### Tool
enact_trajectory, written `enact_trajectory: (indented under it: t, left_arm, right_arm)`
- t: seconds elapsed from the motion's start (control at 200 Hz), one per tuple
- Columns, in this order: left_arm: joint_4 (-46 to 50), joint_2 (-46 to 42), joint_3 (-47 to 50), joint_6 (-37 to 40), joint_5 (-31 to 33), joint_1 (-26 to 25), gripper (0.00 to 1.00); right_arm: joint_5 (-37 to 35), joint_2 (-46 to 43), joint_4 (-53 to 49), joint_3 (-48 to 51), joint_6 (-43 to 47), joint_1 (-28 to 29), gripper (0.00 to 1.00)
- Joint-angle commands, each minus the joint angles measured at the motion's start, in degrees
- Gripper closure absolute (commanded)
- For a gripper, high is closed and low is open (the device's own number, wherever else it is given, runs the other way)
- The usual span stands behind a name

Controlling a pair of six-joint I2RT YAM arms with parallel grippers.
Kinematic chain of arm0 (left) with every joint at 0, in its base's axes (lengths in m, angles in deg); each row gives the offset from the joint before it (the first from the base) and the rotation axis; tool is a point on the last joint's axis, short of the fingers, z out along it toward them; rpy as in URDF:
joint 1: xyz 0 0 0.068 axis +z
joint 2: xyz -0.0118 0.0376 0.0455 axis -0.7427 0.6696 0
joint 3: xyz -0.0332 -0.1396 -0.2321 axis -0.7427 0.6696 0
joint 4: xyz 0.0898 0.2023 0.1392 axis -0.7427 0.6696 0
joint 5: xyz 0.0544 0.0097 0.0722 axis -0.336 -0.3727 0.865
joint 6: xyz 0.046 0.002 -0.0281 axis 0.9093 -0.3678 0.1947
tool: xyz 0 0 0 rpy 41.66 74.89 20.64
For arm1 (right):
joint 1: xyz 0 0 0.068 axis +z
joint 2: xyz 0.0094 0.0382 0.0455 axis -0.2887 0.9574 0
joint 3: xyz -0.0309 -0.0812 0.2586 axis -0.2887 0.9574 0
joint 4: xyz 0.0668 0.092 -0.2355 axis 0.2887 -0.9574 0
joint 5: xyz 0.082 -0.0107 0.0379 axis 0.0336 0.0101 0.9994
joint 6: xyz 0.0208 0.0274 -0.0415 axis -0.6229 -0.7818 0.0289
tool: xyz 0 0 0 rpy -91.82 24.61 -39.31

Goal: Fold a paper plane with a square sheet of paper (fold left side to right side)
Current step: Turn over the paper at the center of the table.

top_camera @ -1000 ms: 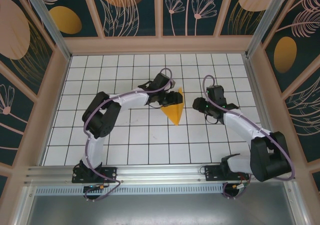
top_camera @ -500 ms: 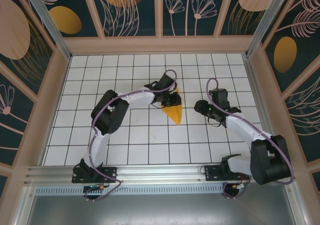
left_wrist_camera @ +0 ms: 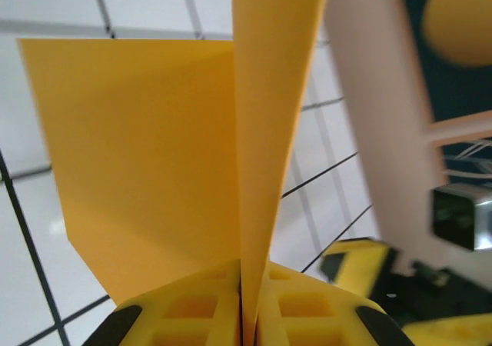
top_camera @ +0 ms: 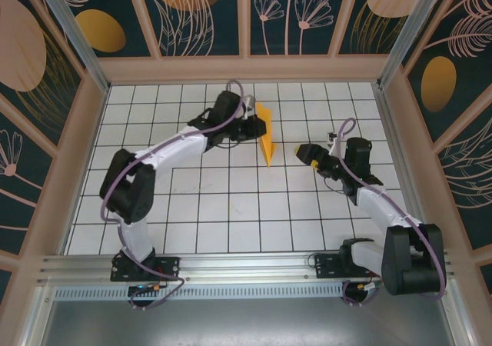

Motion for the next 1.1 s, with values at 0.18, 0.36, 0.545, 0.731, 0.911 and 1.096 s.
enact_trajectory:
  t: [0.18,0.36,0.545,0.731,0.911,1.096]
  left_arm:
    - [-13.66,-8.3,1.52,-3.31,-10.3,1.01,0.85]
    - [-21.83,-9.05,3.38,-8.0,-17.03,0.98,0.85]
    - [-23.84,-9.5,4.61,-9.26,-19.41,0.96,0.84]
    - [-24.49,-8.75,5.12,-10.05,-19.94,0.95,0.84]
    - [-24.44,-8.03,5.14,-10.3,-19.86,1.0,0.84]
    - [-23.71,-7.01,5.14,-10.11,-19.7,0.95,0.83]
  right_arm:
    - [17.14,1.7,25.48,-1.76,-12.28,2.57,0.01]
    - [17.07,3.34,26.86,-5.56,-12.55,7.43,0.01]
    - [16.25,5.39,27.44,-8.53,-13.24,10.41,0.01]
    - [16.05,5.72,24.77,-10.49,-12.07,12.63,0.09]
    - [15.84,5.8,22.15,-11.46,-10.88,13.19,0.23]
    - [15.34,5.62,18.44,-12.35,-9.03,13.34,0.38]
